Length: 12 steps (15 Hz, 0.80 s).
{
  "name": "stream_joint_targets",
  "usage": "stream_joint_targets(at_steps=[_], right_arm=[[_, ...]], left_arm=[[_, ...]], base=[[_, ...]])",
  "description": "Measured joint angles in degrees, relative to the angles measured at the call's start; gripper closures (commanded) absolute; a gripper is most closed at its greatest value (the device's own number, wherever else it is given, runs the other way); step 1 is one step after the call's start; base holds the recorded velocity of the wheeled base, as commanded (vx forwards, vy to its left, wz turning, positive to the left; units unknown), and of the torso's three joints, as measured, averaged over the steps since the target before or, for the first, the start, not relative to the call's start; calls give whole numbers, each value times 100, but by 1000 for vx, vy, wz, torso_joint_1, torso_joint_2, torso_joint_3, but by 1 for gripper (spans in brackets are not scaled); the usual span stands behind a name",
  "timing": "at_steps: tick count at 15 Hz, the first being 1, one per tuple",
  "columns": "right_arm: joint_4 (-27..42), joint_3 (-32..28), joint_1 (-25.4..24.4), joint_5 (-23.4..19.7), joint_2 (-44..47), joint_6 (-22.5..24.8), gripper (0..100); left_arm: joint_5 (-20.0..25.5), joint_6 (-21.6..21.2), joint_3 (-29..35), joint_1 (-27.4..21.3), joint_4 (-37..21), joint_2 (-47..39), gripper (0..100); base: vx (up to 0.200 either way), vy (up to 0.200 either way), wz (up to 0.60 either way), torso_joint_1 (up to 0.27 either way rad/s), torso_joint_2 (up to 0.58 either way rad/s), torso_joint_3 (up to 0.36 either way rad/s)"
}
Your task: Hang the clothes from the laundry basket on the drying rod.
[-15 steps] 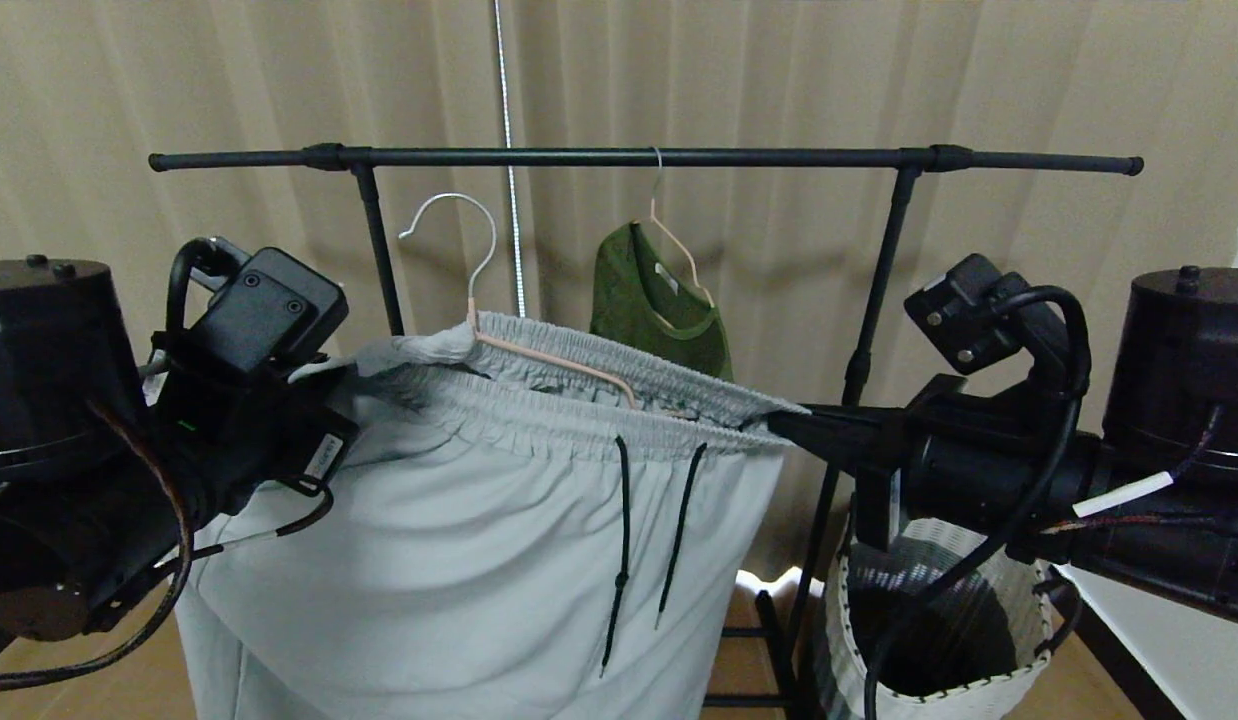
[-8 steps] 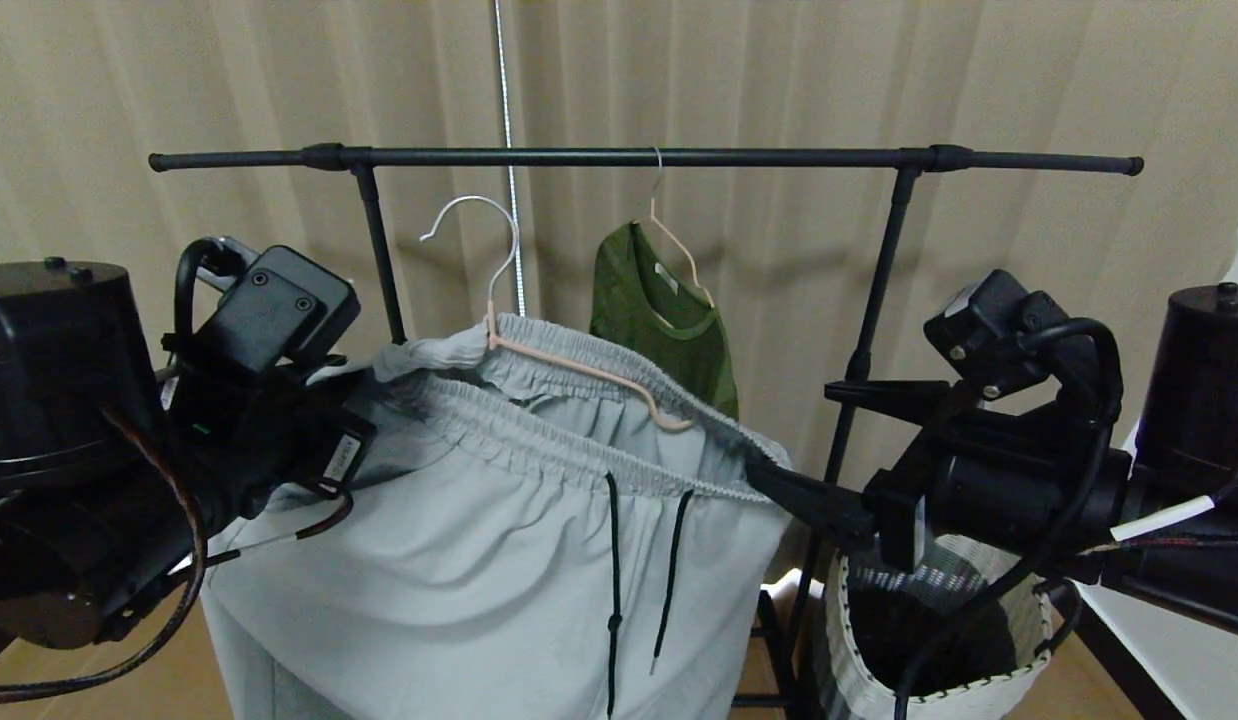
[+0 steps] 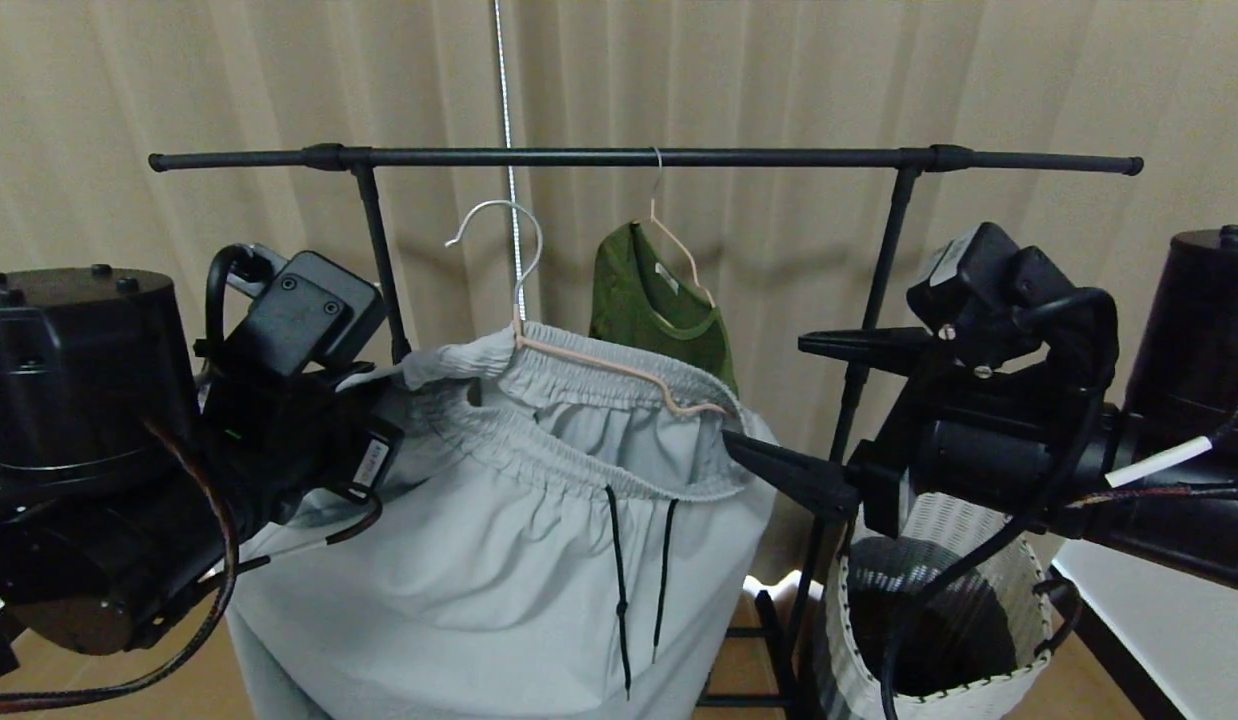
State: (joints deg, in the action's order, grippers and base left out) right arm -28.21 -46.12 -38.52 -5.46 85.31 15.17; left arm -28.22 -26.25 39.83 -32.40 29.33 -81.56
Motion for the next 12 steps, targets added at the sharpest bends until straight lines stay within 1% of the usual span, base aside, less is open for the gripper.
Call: stream_joint_targets(at_steps=[6,9,12], right_arm=[[2,-551,-48,57,724,616,0],[-1,-812,-48,73,1058,651,0],[-26,-859,-54,73,1248,651,0]], left_arm=[[11,71,9,-579,1,-13,100],[20,66,-22,-728,0,22,100],[28,55,-28,-781,-2,72,100]], base=[[0,0,0,0,0,0],[0,0,0,0,0,0],[0,0,0,0,0,0]])
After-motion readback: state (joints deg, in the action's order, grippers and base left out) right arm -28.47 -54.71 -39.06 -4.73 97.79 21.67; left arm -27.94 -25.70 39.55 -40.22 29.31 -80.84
